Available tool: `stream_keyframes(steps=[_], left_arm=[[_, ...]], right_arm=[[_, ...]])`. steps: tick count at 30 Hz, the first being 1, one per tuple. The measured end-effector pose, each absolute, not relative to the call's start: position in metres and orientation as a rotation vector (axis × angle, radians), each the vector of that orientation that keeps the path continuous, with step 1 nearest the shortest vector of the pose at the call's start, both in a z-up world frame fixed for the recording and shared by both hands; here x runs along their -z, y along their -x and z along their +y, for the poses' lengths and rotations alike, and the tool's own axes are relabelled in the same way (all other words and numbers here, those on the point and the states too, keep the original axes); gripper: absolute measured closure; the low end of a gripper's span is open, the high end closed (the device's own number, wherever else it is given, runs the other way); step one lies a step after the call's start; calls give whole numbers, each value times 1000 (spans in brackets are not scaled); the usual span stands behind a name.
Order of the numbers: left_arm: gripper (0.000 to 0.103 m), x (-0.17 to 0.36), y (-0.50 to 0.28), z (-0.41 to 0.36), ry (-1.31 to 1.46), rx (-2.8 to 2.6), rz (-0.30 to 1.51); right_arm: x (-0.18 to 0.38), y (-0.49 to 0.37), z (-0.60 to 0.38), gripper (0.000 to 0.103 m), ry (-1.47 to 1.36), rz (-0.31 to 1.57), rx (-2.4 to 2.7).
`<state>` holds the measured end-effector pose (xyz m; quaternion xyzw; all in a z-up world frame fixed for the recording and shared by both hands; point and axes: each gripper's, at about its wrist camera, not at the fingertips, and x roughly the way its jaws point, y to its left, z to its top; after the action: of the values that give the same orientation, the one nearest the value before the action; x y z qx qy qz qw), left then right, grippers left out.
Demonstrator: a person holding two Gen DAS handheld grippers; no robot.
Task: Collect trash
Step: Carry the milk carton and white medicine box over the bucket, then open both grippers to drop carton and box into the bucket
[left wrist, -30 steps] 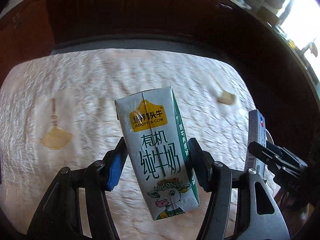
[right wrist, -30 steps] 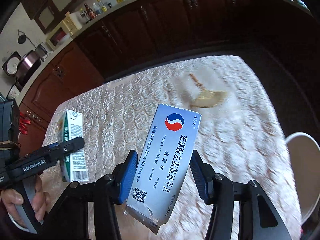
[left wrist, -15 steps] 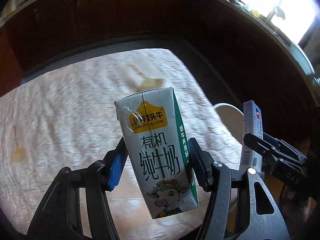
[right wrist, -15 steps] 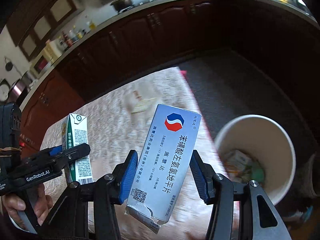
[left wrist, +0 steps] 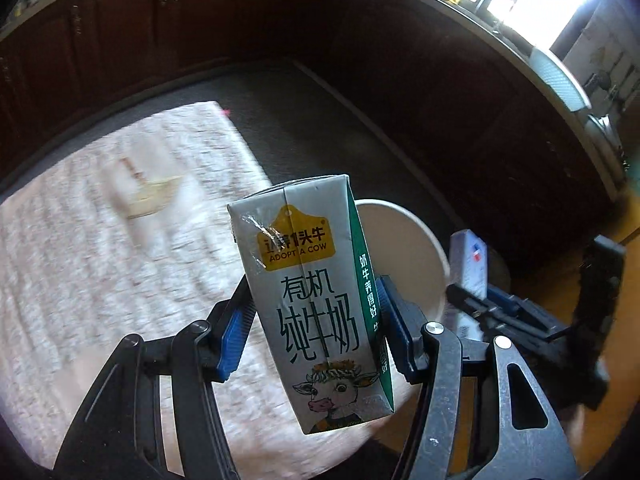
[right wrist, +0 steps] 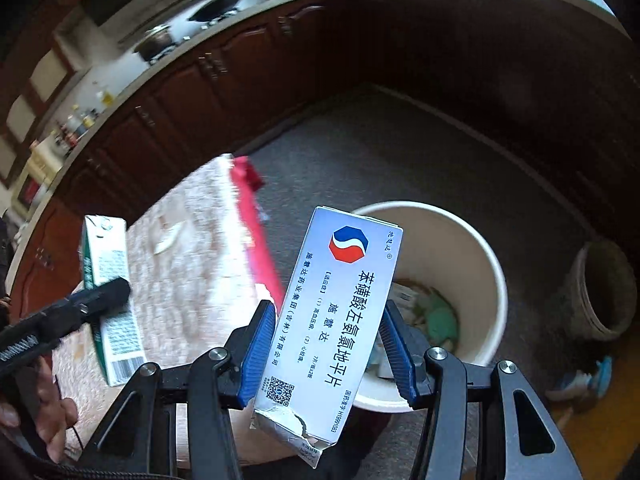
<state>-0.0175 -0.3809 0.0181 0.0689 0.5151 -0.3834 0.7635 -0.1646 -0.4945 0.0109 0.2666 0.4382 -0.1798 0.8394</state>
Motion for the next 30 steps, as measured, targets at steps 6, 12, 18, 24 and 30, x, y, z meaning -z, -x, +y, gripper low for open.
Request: stream_keyframes(steps=[6, 12, 18, 24, 30], left_arm=[[45, -7, 26, -422, -162, 908, 1150], [45, 5, 36, -447, -169, 965, 1174], [37, 11, 46, -456, -217, 970, 1164], [29, 15, 47, -449, -208, 969, 1159], [28, 11, 50, -433, -237, 936, 1098]], right_arm=[[12, 181, -519, 52, -612, 962, 447], [32, 190, -531, 51, -647, 991, 486], [37, 192, -534, 30, -662, 988, 524], [43, 194, -534, 30, -681, 987, 527], [41, 199, -525, 30, -669, 976, 541]])
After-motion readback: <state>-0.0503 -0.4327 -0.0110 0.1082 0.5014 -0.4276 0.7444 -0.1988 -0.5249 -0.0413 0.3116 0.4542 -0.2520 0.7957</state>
